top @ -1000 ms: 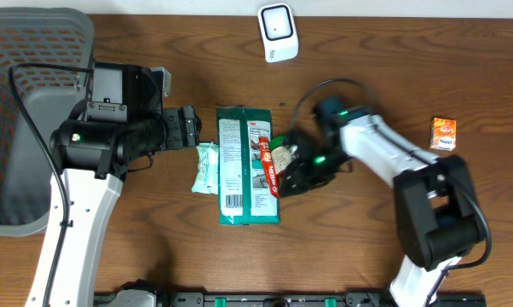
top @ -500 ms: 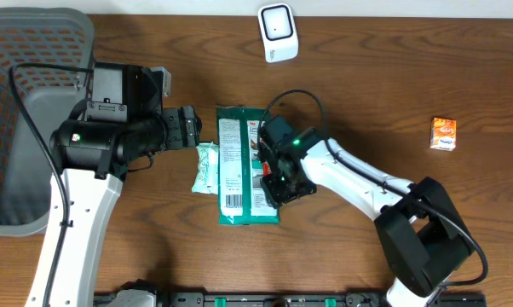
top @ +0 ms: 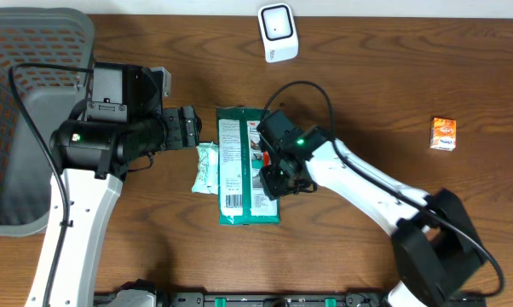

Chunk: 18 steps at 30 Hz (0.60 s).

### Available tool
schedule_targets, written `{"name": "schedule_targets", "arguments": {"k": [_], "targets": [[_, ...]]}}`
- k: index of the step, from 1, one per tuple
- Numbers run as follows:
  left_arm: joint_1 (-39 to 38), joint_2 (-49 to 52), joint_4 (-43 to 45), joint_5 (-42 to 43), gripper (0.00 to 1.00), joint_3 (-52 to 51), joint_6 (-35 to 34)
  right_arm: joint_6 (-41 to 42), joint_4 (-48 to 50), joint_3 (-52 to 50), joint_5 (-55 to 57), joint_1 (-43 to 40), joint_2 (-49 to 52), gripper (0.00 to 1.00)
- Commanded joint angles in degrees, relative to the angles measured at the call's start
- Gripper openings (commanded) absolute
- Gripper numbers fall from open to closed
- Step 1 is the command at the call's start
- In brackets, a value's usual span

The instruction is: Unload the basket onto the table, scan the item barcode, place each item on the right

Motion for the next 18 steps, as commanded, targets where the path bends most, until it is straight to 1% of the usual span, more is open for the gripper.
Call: {"name": "schedule_targets", "arguments": {"k": [1,6,12,18], "targets": [[0.09,-0.04,-0.02,-0.57,0.85,0.74,-0.09,3.85,-0.02,1.49,2.97,0.24,-2.29,0.49],[0.09,-0.04,-0.02,-0.57,0.84,0.74,-0.09,5.64,1.20,1.33,4.87,1.01,-2.05,0.50],[0.09,-0.04,-0.02,-0.57,0.85,0.74,-0.11,9.49,2.14,0.96,13.73,4.72,-1.42,0.52],[0.09,-0.04,0.00,-0.57,0.85,0.74,-0.09,11.13,4.74,0.66,17.11,8.00,0.24,0.50]]}}
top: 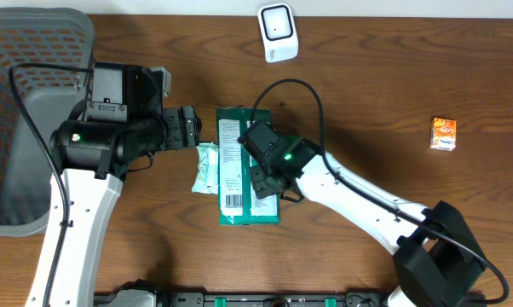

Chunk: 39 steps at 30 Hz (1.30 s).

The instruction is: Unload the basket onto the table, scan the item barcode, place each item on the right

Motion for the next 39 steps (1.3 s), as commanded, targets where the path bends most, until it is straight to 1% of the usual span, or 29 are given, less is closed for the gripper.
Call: {"name": "schedule_targets", "arguments": {"k": [1,4,6,8,16,19,20,22,23,25,28,31,34,39], "targets": [[0.09,-0.04,-0.02,-0.59,0.85,0.74,-0.09,2.78,0.59,0.20,5.66,1.75,1.90,0.50],[0.09,-0.04,-0.02,-0.59,0.84,0.74,-0.09,3.10,0.83,0.20,8.24,2.56,3.37,0.48],[0.09,-0.04,-0.02,-0.59,0.85,0.74,-0.09,3.10,1.97,0.20,8.37,2.89,4.61,0.43],[0.09,-0.04,-0.02,-0.59,0.84,0.74,-0.11,3.10,2.71,0.20,8.41,2.95,5.16,0.41],[0.09,-0.04,-0.02,-0.59,0.85,0.74,-0.09,3.13,3.87,-0.42,8.37,2.95,5.35,0.38],[0.09,-0.04,-0.02,-0.59,0.85,0.74,-0.09,3.10,4.46,-0.74,8.35,2.95,5.73,0.34],[0.09,-0.04,-0.02,-0.59,0.85,0.74,-0.09,3.10,4.46,-0.74,8.35,2.99,5.75,0.32],[0.09,-0.04,0.00,-0.59,0.84,0.74,-0.11,3.10,4.48,-0.74,8.35,3.06,5.75,0.19],[0.09,-0.04,-0.02,-0.59,0.84,0.74,-0.09,3.10,4.48,-0.74,8.35,3.06,5.75,0.15],[0.09,-0.04,0.00,-0.59,0.85,0.74,-0.09,3.10,4.42,-0.74,8.31,3.04,5.75,0.11],[0.09,-0.04,0.00,-0.59,0.84,0.74,-0.09,3.10,4.39,-0.72,8.09,3.04,5.70,0.01],[0.09,-0.04,-0.02,-0.59,0.85,0.74,-0.09,2.82,4.39,-0.46,7.89,3.04,5.53,0.01],[0.09,-0.04,-0.02,-0.59,0.85,0.74,-0.09,0.57,4.39,0.17,7.21,3.04,4.07,0.01],[0.09,-0.04,-0.02,-0.59,0.85,0.74,-0.09,0.31,4.26,0.44,6.82,2.93,-2.34,0.01]]}}
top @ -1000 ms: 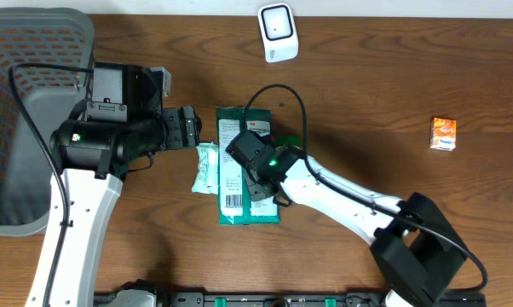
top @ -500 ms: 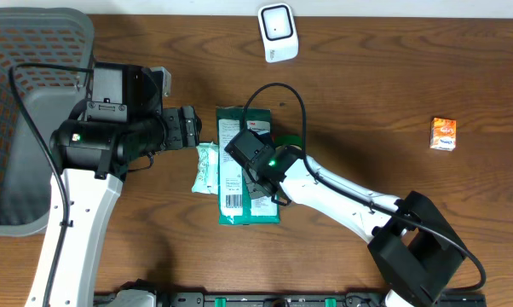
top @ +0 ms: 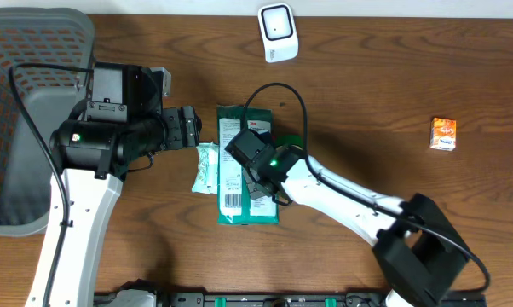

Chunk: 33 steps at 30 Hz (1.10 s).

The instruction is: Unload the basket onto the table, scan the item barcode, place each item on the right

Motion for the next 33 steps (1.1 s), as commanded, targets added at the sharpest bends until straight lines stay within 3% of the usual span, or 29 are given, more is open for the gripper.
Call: {"name": "schedule_targets", "arguments": {"k": [1,9,17,18,19,22,24,26,31,33], "targets": [[0.09,-0.04,-0.02,-0.57,0.85,0.74,-0.09,-1.07,-0.22,0.66,-0.20,0.42,-7.30,0.01],[0.09,-0.04,0.00,-0.57,0.84,0.74,-0.09,-1.51,-0.98,0.66,-3.96,0.33,-17.25,0.01],[0.09,-0.04,0.00,-0.57,0.84,0.74,-0.11,-4.59,-0.72,0.66,-9.18,0.02,-19.06,0.01],[0.09,-0.04,-0.02,-0.57,0.85,0.74,-0.09,-4.92,-1.22,0.66,-9.18,-0.07,-19.02,0.04],[0.09,-0.04,0.00,-0.57,0.84,0.74,-0.11,-4.83,-1.88,0.63,-9.20,-0.15,-18.97,0.22],[0.09,-0.04,-0.02,-0.57,0.84,0.74,-0.09,-2.95,-3.54,0.31,-9.14,-0.09,-18.29,0.53],[0.09,-0.04,0.00,-0.57,0.85,0.74,-0.11,-2.29,-5.64,-0.02,-7.10,-0.09,-16.81,0.60],[0.09,-0.04,-0.02,-0.57,0.85,0.74,-0.09,-2.36,-8.11,-0.07,-4.11,-0.09,-15.21,0.60],[0.09,-0.04,0.00,-0.57,0.85,0.74,-0.09,-6.51,-13.90,-0.07,-1.88,-1.16,-12.15,0.41],[0.09,-0.04,0.00,-0.57,0.84,0.74,-0.11,-9.79,-16.15,-0.07,-1.88,-1.95,-11.47,0.41]]}}
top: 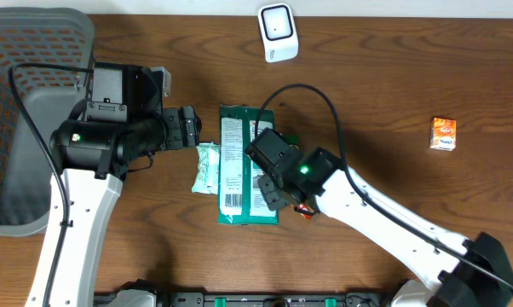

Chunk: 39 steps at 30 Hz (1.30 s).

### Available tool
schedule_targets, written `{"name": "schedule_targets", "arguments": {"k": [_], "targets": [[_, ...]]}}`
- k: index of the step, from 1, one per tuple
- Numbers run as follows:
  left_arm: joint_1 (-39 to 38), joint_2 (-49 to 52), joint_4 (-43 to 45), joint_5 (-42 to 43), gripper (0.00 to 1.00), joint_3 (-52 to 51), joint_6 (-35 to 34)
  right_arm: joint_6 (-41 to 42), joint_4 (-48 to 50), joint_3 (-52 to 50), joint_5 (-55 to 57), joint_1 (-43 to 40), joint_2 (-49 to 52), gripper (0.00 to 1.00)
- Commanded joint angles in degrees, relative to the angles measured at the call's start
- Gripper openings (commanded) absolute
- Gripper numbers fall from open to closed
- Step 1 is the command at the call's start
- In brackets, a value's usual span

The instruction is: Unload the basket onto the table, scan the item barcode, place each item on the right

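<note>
The green wipes package (242, 128) lies flat at the table's middle. Its white label faces up, with the barcode (233, 202) near the front end. My right gripper (269, 189) is low over the package's right half, and the wrist hides its jaws. My left gripper (191, 128) hangs just left of the package's far end, above a small pale green packet (207, 166). Nothing shows between its fingers. The white scanner (276, 32) stands at the table's far edge.
A grey mesh basket (35, 51) fills the far left. A small orange box (444, 134) lies at the right. The right arm's cable (312, 89) loops between the package and the scanner.
My right gripper has moved from the package's middle, beside the label, toward its front right part. The package has shifted very slightly. The left arm has not moved.
My right gripper was first at the package's right edge. It then stood over the right half, then over the middle beside the label. Now it is back over the front right part. The package stayed flat, label up, and the left arm stayed still.
</note>
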Motion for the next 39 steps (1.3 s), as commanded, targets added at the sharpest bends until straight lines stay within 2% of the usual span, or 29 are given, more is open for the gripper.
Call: {"name": "schedule_targets", "arguments": {"k": [1,5,9,18,27,33,39], "targets": [[0.09,-0.04,-0.04,-0.57,0.85,0.74,-0.11,-6.23,-2.93,-0.09,2.38,-1.64,1.25,0.41],[0.09,-0.04,-0.04,-0.57,0.84,0.74,-0.09,-9.01,-4.90,-0.55,2.19,-2.80,1.25,0.38],[0.09,-0.04,-0.04,-0.57,0.84,0.74,-0.09,-8.94,-3.48,-3.48,2.49,-2.75,1.25,0.43],[0.09,-0.04,-0.04,-0.57,0.84,0.74,-0.09,-8.76,8.48,-13.97,6.32,0.07,1.22,0.43],[0.09,-0.04,-0.04,-0.57,0.85,0.74,-0.09,-6.12,11.28,-17.20,18.97,8.11,1.22,0.33],[0.09,-0.04,-0.02,-0.57,0.84,0.74,-0.11,-6.16,17.90,-21.73,20.63,9.14,1.22,0.28],[0.09,-0.04,-0.04,-0.57,0.84,0.74,-0.09,-6.36,19.26,-22.56,20.63,9.14,1.25,0.22]]}}
